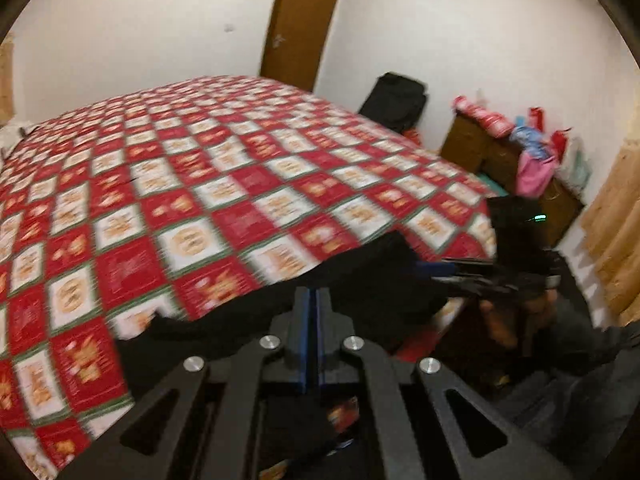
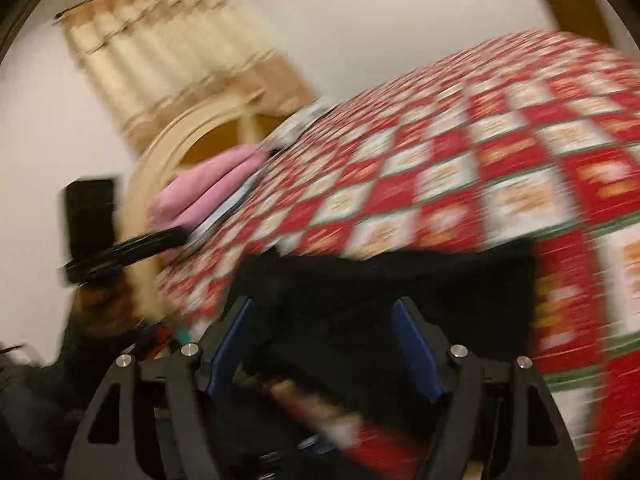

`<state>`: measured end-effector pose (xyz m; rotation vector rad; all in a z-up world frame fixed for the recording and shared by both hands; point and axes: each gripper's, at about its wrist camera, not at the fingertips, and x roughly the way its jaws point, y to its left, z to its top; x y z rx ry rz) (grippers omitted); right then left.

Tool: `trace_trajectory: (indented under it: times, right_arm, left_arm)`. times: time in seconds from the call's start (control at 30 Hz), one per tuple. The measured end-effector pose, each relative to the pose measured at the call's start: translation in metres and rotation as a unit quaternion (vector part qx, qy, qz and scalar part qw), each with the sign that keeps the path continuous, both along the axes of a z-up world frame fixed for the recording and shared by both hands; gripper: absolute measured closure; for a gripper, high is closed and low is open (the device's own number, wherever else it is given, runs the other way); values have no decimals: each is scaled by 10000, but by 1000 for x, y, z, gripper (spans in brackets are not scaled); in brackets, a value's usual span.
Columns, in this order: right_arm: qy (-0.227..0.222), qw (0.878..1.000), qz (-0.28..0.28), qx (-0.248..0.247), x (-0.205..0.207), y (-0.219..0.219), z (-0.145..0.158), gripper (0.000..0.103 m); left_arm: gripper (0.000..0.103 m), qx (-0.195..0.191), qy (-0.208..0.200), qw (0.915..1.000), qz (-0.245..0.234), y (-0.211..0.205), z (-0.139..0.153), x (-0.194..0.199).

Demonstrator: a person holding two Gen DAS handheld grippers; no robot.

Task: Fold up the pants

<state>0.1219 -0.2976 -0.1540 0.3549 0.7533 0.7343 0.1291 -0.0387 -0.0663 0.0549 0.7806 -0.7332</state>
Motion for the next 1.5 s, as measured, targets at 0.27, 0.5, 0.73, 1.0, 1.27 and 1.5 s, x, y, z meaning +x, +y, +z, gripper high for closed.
trace_trajectory:
  times: [0.27, 0.5, 0.73, 1.0, 1.27, 1.5]
  right_arm:
    - [1107, 9717, 1874, -913, 3, 116, -51, 30]
    - [1774, 9659, 1818, -504, 26, 131, -71, 30]
    - [2112, 9571, 1871, -656, 22, 160, -87, 31]
    - [1488, 9634, 2031, -916, 15, 186, -66, 86]
    - [315, 9726, 1953, -1222, 4, 171, 11, 89]
    - [-72, 9753, 1557, -1562, -3, 108, 47, 89]
  left_arm:
    - [99, 251, 257, 9957, 857, 62, -42, 2]
    - [91, 418, 519, 9917, 1103, 72, -84, 8]
    - [58, 277, 526, 9899, 1287, 81, -95, 9]
    - [48, 157, 530, 9882, 1426, 90, -91, 11]
    - [42, -118, 578, 9880, 1426, 91, -84, 14]
    - [40, -114, 557, 9921, 1122, 65, -78, 19]
